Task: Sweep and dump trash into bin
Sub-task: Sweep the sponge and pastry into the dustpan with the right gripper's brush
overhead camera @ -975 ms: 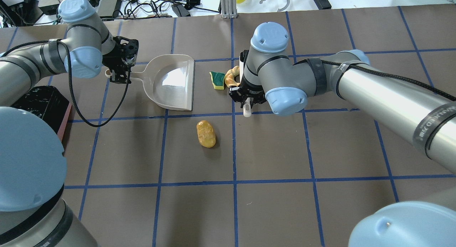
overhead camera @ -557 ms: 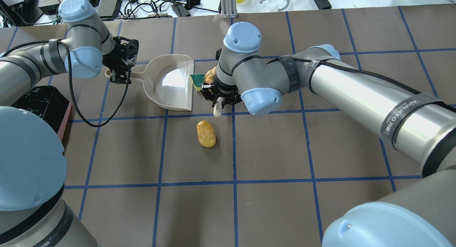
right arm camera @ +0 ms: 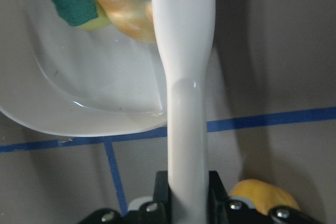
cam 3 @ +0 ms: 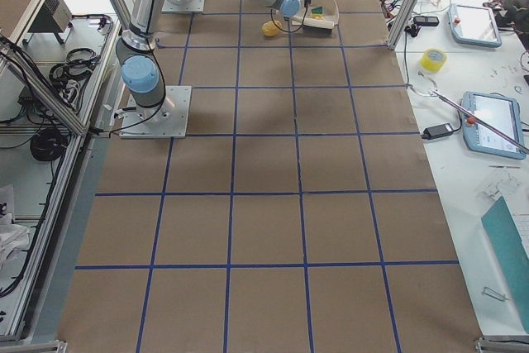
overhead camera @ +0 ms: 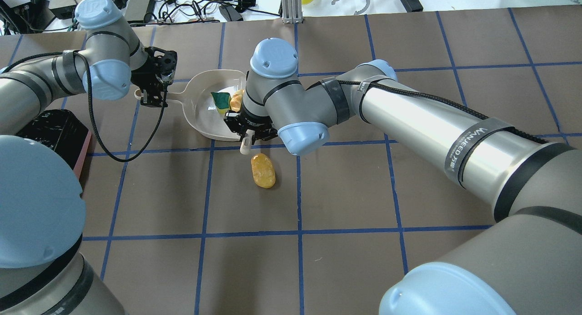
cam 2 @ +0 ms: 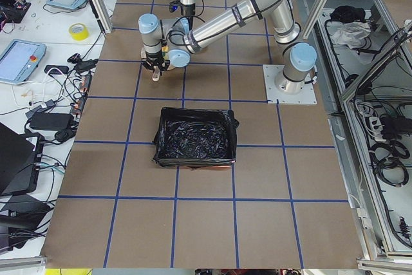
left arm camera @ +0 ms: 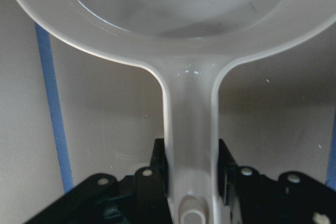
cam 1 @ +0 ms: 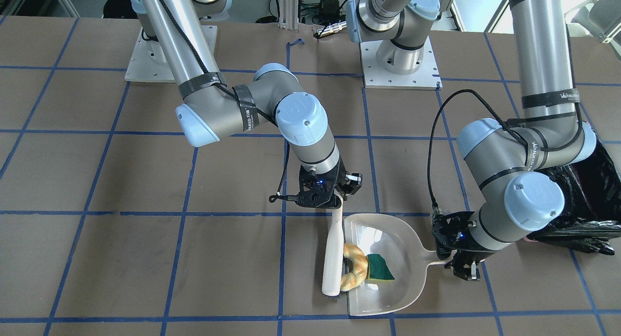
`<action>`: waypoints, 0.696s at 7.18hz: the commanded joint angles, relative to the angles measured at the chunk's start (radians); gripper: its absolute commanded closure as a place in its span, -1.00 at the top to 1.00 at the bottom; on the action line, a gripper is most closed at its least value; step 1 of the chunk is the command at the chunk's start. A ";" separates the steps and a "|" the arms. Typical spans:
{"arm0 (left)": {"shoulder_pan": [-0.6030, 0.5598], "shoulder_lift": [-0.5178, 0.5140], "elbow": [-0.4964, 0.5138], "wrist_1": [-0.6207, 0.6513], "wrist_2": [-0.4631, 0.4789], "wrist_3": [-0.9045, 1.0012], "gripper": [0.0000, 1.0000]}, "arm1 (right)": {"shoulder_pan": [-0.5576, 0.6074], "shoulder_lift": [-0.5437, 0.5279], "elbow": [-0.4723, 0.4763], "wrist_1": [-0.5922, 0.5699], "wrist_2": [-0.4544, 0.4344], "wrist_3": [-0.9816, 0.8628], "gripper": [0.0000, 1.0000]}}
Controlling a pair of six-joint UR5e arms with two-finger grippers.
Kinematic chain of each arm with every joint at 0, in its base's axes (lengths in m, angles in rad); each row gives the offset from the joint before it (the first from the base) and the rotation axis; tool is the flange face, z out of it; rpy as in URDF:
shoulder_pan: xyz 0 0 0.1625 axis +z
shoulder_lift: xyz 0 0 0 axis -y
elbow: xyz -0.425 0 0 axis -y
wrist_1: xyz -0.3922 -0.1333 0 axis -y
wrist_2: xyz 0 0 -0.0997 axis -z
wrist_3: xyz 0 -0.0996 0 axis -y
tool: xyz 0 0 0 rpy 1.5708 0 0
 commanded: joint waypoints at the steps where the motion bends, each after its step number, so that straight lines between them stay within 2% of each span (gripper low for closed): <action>1: 0.000 -0.001 0.001 0.002 0.000 -0.001 -1.00 | 0.018 0.001 -0.061 0.037 0.027 0.070 -0.98; 3: 0.000 -0.001 0.001 0.000 0.000 -0.003 -1.00 | -0.006 -0.060 -0.058 0.183 -0.038 -0.011 -0.99; 4: 0.000 -0.001 0.001 0.000 0.000 -0.003 -1.00 | -0.031 -0.108 -0.045 0.276 -0.109 -0.062 -0.98; 5: 0.000 -0.001 0.001 0.002 -0.002 -0.004 -1.00 | -0.052 -0.151 -0.042 0.338 -0.119 -0.085 -0.98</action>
